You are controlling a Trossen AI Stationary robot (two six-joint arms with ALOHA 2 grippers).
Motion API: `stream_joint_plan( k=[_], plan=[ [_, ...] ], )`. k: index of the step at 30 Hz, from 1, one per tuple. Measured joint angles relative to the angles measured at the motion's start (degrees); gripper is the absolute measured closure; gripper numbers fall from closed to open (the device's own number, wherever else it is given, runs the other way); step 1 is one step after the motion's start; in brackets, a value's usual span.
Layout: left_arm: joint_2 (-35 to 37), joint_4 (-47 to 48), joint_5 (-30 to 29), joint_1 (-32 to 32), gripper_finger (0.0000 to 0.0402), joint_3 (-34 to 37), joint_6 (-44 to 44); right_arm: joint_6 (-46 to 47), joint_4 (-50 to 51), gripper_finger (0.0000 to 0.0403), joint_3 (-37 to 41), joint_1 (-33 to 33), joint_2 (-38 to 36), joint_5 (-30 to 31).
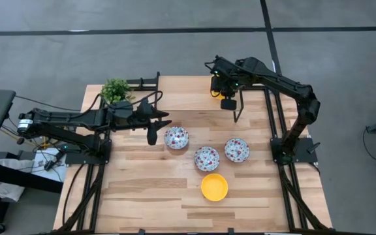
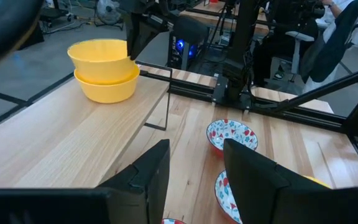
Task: Pick & Place Mini bowls
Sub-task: Stack the top yellow bowl on top of the yellow bowl on the shelf
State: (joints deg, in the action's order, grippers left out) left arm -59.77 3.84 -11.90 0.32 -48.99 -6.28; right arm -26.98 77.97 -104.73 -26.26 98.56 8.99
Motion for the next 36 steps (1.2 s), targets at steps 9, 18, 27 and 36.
stream_joint_plan(
  k=[9, 18, 27, 36],
  plan=[
    [0.0, 0.0, 0.0, 0.0, 0.0252, 0.0, 0.0, 0.5, 0.2, 0.0395, 0.0, 0.0, 0.0, -0.6],
    [0.0, 0.0, 0.0, 0.0, 0.0252, 0.0, 0.0, 1.7, -0.1, 0.0352, 0.0, 0.0, 0.1, -1.8],
    [0.0, 0.0, 0.0, 0.0, 0.0252, 0.0, -0.2, 2.1, -0.8, 0.0349, 0.3, 0.0, 0.1, -2.0],
    [0.0, 0.0, 0.0, 0.0, 0.0252, 0.0, -0.2, 3.5, -1.7, 0.0400, 1.9, 0.0, 0.2, -1.5]
  ],
)
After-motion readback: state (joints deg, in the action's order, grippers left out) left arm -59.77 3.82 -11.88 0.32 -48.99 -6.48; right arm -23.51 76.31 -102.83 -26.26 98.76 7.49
